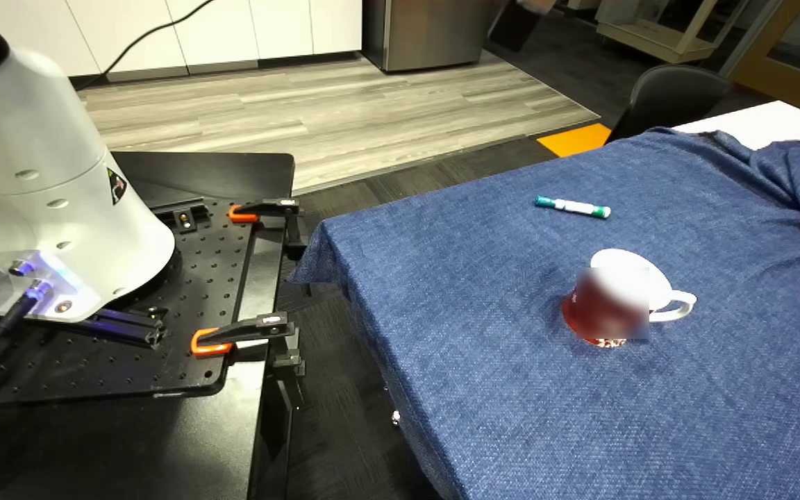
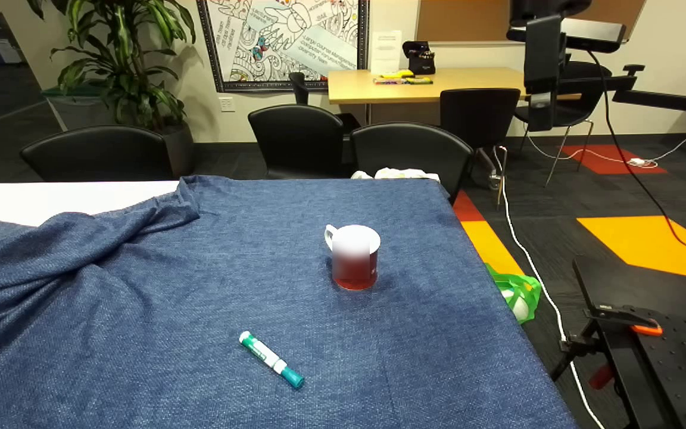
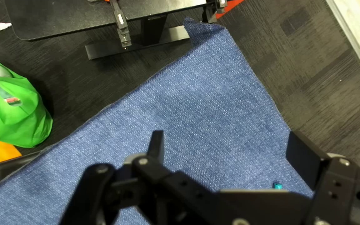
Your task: Pick up the marker and put it in the mug
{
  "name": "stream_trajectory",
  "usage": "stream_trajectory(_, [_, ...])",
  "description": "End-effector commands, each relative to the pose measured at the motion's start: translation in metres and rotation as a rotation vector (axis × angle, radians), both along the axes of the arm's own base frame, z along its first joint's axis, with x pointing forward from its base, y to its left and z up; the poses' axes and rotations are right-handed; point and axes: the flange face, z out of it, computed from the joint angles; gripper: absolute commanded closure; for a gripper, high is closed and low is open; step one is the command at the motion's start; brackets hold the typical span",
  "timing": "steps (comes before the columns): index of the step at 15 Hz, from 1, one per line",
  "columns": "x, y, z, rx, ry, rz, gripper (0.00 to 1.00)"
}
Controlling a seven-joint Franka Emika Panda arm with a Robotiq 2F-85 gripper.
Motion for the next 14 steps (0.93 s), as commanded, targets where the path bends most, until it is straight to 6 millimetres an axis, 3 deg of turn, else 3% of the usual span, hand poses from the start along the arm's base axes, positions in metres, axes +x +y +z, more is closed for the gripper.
stream_trajectory(1, [0.012,0.012,0.001,0.000,-0.004,0.007,0.00])
stream_trajectory(7, [0.040,0.050,-0.007,0.030,-0.036,-0.017,0.00])
stream_trajectory(14, [0.091,0.098,-0.028,0.021,-0.121,-0.150,0.00])
